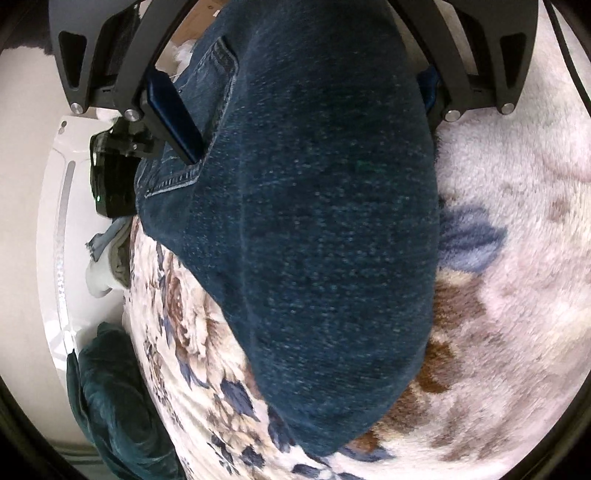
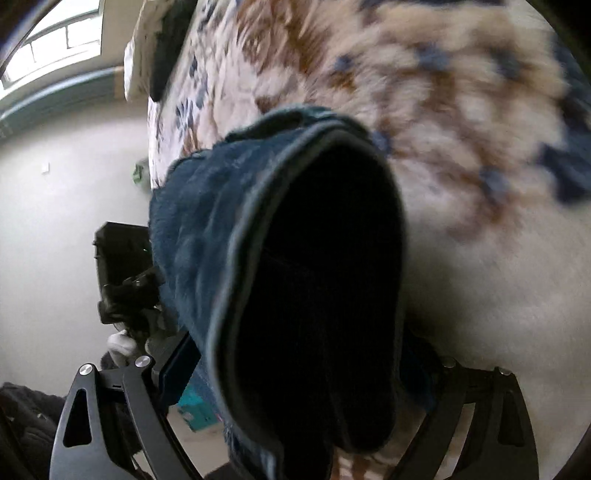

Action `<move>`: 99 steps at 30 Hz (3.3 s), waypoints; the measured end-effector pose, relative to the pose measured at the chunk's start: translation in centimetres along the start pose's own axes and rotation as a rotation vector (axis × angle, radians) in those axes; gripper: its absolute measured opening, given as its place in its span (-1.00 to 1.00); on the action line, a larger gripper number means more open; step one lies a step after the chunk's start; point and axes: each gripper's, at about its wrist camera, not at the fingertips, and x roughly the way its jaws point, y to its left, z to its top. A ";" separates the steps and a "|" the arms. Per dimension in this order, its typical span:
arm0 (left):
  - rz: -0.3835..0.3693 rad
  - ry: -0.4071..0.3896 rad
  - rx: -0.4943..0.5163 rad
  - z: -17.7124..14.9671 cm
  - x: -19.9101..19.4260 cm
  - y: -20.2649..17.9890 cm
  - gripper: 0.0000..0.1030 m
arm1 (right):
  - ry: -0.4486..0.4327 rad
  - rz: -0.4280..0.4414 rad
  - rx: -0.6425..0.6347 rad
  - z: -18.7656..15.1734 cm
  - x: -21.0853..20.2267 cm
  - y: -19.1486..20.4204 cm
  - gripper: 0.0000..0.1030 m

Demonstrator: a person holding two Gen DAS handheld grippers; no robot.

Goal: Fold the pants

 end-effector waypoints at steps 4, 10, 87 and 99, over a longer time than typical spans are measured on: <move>0.063 0.020 0.059 -0.1 0.7 -1.2 0.93 | 0.028 -0.008 -0.018 0.2 0.3 0.0 0.91; 0.114 0.023 0.097 -0.3 1.6 -2.2 0.93 | 0.023 -0.023 -0.028 0.2 0.4 0.6 0.92; 0.313 -0.389 0.134 49.8 -27.0 -0.3 0.39 | -0.265 -0.283 -0.150 52.2 3.4 39.3 0.80; 0.651 -0.545 0.245 36.9 -28.7 -8.8 0.88 | -0.549 -0.870 -0.287 36.7 0.1 48.1 0.85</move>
